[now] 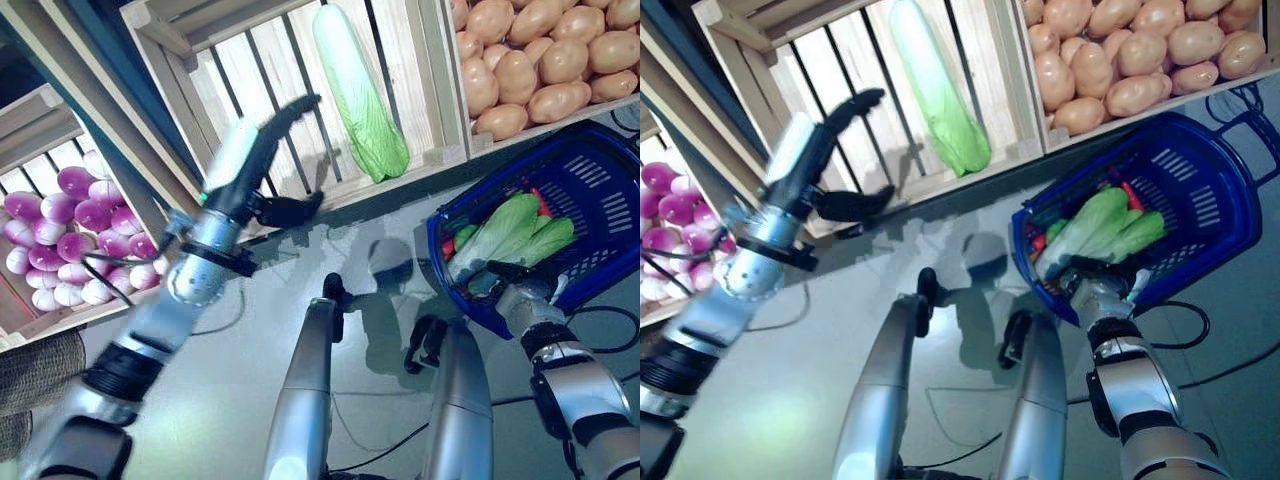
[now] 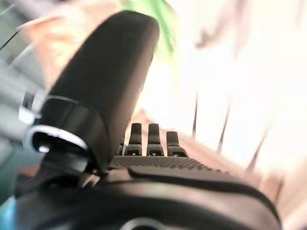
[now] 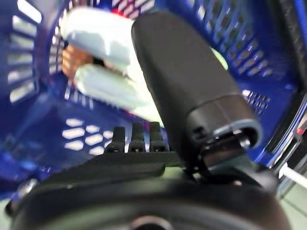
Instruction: Put vegetables into the basket
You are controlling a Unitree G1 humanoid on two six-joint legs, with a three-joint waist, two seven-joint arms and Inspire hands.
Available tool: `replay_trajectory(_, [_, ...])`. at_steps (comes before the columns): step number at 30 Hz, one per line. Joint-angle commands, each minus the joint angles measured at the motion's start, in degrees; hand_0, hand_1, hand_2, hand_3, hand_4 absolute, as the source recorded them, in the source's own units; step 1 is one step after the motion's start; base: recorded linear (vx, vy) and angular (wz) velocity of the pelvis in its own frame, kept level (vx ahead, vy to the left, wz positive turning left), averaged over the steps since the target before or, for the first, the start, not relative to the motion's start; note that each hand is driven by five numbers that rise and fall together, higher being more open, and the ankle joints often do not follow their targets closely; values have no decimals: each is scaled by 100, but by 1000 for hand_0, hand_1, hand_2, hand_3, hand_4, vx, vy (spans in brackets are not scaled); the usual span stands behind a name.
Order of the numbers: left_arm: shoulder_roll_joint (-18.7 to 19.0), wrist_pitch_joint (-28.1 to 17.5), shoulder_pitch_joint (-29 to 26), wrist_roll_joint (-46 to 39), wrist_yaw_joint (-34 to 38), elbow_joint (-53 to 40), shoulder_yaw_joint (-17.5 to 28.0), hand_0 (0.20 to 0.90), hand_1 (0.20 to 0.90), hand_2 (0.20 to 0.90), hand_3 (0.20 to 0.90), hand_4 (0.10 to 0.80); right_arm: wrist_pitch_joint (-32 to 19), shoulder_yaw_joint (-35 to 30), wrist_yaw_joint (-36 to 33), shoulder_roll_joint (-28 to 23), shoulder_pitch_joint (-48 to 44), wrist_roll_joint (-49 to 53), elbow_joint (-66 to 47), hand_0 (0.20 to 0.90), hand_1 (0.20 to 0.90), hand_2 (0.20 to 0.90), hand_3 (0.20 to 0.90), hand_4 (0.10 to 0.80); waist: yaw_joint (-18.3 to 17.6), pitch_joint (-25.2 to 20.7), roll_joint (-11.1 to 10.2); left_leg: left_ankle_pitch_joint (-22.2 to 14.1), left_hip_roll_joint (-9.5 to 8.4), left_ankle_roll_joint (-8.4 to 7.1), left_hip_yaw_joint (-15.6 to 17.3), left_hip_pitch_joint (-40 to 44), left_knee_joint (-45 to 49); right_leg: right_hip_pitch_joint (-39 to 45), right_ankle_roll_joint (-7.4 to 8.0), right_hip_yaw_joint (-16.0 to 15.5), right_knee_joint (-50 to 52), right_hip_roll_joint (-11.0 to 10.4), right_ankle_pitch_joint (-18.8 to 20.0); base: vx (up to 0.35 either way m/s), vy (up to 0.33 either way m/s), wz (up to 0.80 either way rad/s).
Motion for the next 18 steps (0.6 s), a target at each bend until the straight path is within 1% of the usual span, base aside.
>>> replay_trajectory(1, [94, 135, -786, 1041, 1112, -294, 642, 900, 900, 900, 900, 800, -584, -137, 382, -203, 357, 342, -236, 900, 900, 900, 900, 800, -147, -12, 178, -947, -18, 427, 485, 645, 207, 395, -18, 145, -1021, 195, 1145, 0, 0, 0])
replay_trajectory(3, [224, 294, -859, 1567, 1367, -221, 614, 900, 900, 900, 900, 800, -760, -113, 472, -128, 647, 454, -441, 900, 900, 900, 900, 800, -196, -12, 141, -941, 8, 423, 515, 696, 127, 441, -19, 140, -1092, 211, 1149, 31, -16, 0])
replay_trajectory(6, [389, 537, -1053, 2429, 1757, -136, 443, 900, 900, 900, 900, 800, -933, -26, 486, -25, 960, 292, -766, 900, 900, 900, 900, 800, -298, -12, 92, -956, 29, 422, 545, 737, 54, 461, -6, 139, -1145, 232, 1144, 0, 0, 0])
replay_trajectory(9, [595, 772, -1646, 3146, 2108, 97, -93, 900, 900, 900, 900, 800, -1139, 153, 565, 83, 1174, 479, -963, 900, 900, 900, 900, 800, -449, -12, 31, -1010, 91, 421, 592, 730, 47, 426, -7, 157, -1167, 244, 1120, -1, -1, -4])
replay_trajectory(10, [607, 768, -1708, 3179, 2135, 125, -156, 900, 900, 900, 900, 800, -1154, 154, 581, 91, 1184, 483, -962, 900, 900, 900, 900, 800, -449, -12, 24, -1013, 94, 422, 596, 729, 49, 422, -6, 158, -1165, 243, 1119, 0, 0, 0])
replay_trajectory(12, [681, 759, -2114, 3564, 2134, 312, -521, 900, 900, 900, 900, 800, -1173, 197, 641, 105, 1176, 517, -932, 900, 900, 900, 900, 800, -508, -12, -1, -1031, 140, 424, 628, 737, 39, 415, 1, 148, -1169, 239, 1105, 0, 0, 0])
replay_trajectory(13, [713, 697, -2268, 3788, 2229, 396, -693, 900, 900, 900, 900, 800, -1189, 223, 650, 97, 1144, 479, -907, 900, 900, 900, 900, 800, -533, -12, -8, -1029, 158, 423, 637, 740, 40, 409, 7, 154, -1166, 246, 1112, -3, 13, -3])
replay_trajectory(14, [792, 678, -2555, 3964, 2200, 490, -991, 900, 900, 900, 900, 800, -1199, 252, 662, 34, 1068, 435, -845, 900, 900, 900, 900, 800, -565, -12, -9, -1034, 186, 430, 659, 747, 28, 396, 12, 165, -1161, 245, 1109, -4, 16, -4])
replay_trajectory(16, [828, 555, -2859, 4091, 2168, 566, -1316, 900, 900, 900, 900, 800, -1198, 284, 710, 0, 996, 573, -807, 900, 900, 900, 900, 800, -598, -12, -12, -1044, 219, 432, 685, 739, 31, 376, 15, 182, -1156, 246, 1108, -6, 19, -4])
replay_trajectory(17, [848, 483, -3173, 4102, 2086, 715, -1680, 900, 900, 900, 900, 800, -1212, 302, 829, -29, 908, 609, -695, 900, 900, 900, 900, 800, -643, -12, -7, -1047, 233, 428, 707, 750, 19, 368, 25, 186, -1148, 243, 1109, -6, 18, -5])
replay_trajectory(18, [840, 436, -3281, 4085, 2094, 774, -1803, 900, 900, 900, 900, 800, -1223, 292, 853, -26, 889, 602, -669, 900, 900, 900, 900, 800, -639, -12, -15, -1049, 235, 425, 711, 750, 21, 364, 28, 188, -1145, 243, 1110, -4, 18, -5])
